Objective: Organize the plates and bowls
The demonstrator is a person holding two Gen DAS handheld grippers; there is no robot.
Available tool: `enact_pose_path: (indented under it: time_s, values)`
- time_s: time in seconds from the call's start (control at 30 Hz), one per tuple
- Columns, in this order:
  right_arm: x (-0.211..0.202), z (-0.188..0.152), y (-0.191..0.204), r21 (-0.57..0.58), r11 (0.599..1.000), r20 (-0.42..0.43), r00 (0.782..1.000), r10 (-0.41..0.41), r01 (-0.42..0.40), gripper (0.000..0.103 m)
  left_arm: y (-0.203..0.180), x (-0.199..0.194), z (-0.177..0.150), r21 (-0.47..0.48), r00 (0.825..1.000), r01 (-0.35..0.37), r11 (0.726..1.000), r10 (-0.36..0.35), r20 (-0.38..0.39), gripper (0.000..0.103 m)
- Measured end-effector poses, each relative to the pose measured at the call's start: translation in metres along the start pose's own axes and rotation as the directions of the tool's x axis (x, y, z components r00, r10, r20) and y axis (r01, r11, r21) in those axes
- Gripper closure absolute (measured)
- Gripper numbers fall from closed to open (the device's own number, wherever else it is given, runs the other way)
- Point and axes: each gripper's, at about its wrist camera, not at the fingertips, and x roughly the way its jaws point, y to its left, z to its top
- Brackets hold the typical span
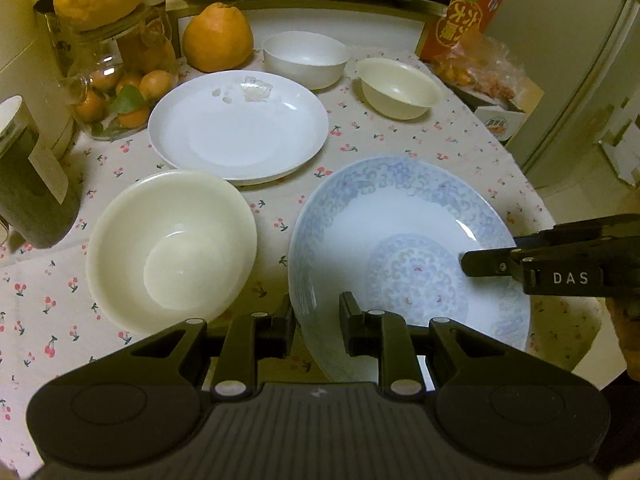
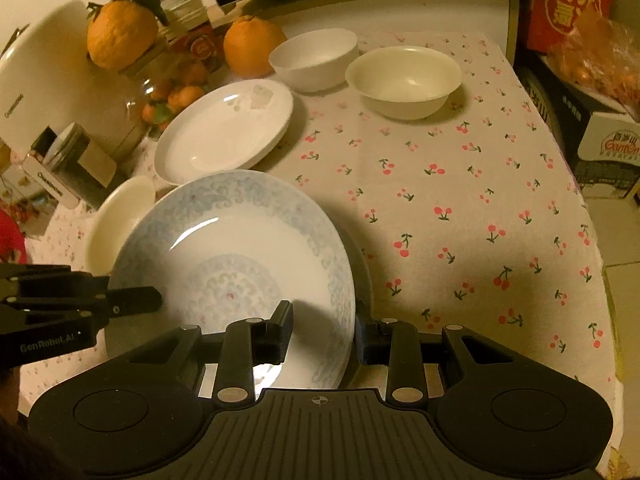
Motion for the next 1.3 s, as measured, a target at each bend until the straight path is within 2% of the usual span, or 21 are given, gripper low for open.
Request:
enact_pose_path:
  time_s: [0.23,0.57,0.67,0.83,0.97,1.03,1.07,1.17,1.3]
  values:
    - [-0.001,-0.003,0.013,-0.090,0.994,0.023,0.998,-0.055,0.057,0.072,0.002,0.006,-0.002,0.000,1.000,-0.013,1.000,0.013,-0.027,0.082]
    - [-0.006,-0.001,0.018,-0.134,0.987,0.056,0.995,-0.085,0.092,0.070,-0.005,0.009,-0.005,0.039,0.999,-0.043,0.998,0.044,-0.022,0.082]
    - [-0.005,-0.002,0.019,-0.153,0.979,0.057,0.990,-0.129,0.137,0.070,-0.008,0.009,-0.005,0.064,0.998,-0.056,0.996,0.057,-0.018,0.082]
    - [-0.004,-0.002,0.018,-0.164,0.978,0.054,0.991,-0.125,0.133,0.070,-0.006,0.009,-0.005,0.057,0.999,-0.050,0.997,0.051,-0.019,0.082]
    - [-0.004,0.000,0.018,-0.162,0.978,0.056,0.991,-0.125,0.133,0.068,-0.009,0.010,-0.004,0.059,0.999,-0.028,0.998,0.029,-0.020,0.067]
    - [-0.005,0.002,0.016,-0.148,0.983,0.055,0.994,-0.097,0.105,0.059,-0.011,0.009,-0.004,0.067,1.000,-0.014,0.998,0.016,-0.019,0.056]
    - [-0.005,0.002,0.016,-0.141,0.985,0.057,0.994,-0.092,0.099,0.052,-0.012,0.009,-0.004,0.070,1.000,-0.010,0.998,0.011,-0.019,0.047]
    - [-0.007,0.003,0.016,-0.139,0.985,0.070,0.993,-0.092,0.101,0.037,-0.013,0.006,-0.004,0.076,1.000,-0.004,0.997,0.005,-0.012,0.035]
    - [-0.008,0.005,0.014,-0.121,0.988,0.073,0.993,-0.087,0.095,0.029,-0.009,-0.001,-0.004,0.075,1.000,0.000,0.997,-0.001,0.007,0.021]
